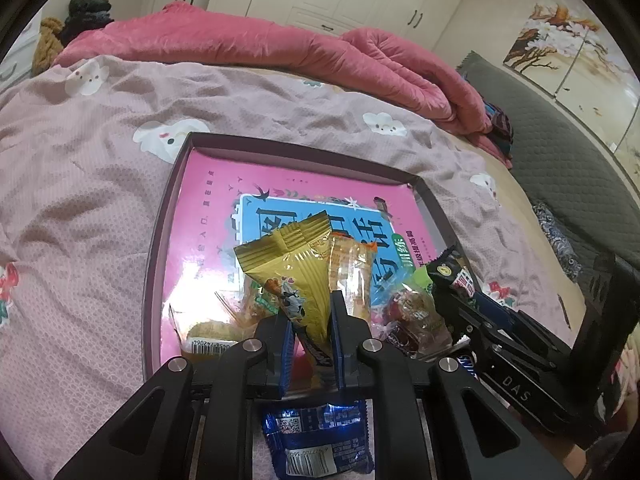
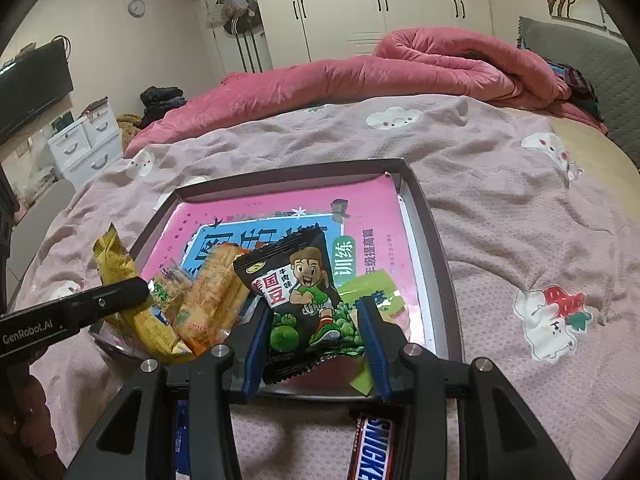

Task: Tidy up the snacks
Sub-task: 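Lower and release the wafer bar on the tray while right gripper releases the pea bag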

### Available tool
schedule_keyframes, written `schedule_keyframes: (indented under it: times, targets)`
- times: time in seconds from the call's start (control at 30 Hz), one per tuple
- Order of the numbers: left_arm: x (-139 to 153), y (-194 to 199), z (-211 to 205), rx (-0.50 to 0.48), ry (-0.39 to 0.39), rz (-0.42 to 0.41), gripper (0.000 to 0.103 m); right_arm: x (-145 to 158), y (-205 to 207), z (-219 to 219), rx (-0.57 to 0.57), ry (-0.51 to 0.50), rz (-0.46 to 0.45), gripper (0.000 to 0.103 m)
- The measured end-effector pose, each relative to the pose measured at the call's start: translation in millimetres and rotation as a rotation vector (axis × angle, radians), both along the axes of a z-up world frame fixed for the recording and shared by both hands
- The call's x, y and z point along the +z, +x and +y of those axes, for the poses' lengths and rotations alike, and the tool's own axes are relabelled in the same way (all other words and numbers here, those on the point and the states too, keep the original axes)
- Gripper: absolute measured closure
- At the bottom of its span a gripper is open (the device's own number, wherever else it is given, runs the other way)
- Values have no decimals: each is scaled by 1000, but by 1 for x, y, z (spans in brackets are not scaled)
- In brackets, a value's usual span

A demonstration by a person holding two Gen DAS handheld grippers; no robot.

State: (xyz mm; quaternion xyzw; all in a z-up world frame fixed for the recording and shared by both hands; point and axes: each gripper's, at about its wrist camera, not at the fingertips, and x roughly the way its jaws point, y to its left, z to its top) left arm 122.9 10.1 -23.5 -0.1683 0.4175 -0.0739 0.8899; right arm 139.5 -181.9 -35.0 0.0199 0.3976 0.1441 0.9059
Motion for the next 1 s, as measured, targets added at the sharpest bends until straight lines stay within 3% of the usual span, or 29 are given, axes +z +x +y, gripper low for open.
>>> schedule_keyframes:
  times: [0.5, 0.63, 0.83, 1.0]
  targets:
    - [-2, 0, 0, -3, -7, 3, 85, 1, 0, -6, -26, 24, 4, 59]
    - [-2, 0, -1, -3, -7, 6, 75, 6, -3, -10, -29, 41, -12, 51]
    - [4, -3, -2, -6, -7, -9, 52, 13, -10, -12, -27, 42, -30, 49]
    - [11, -7, 1, -1, -9, -17, 40, 22, -19, -17, -28, 51, -44, 44]
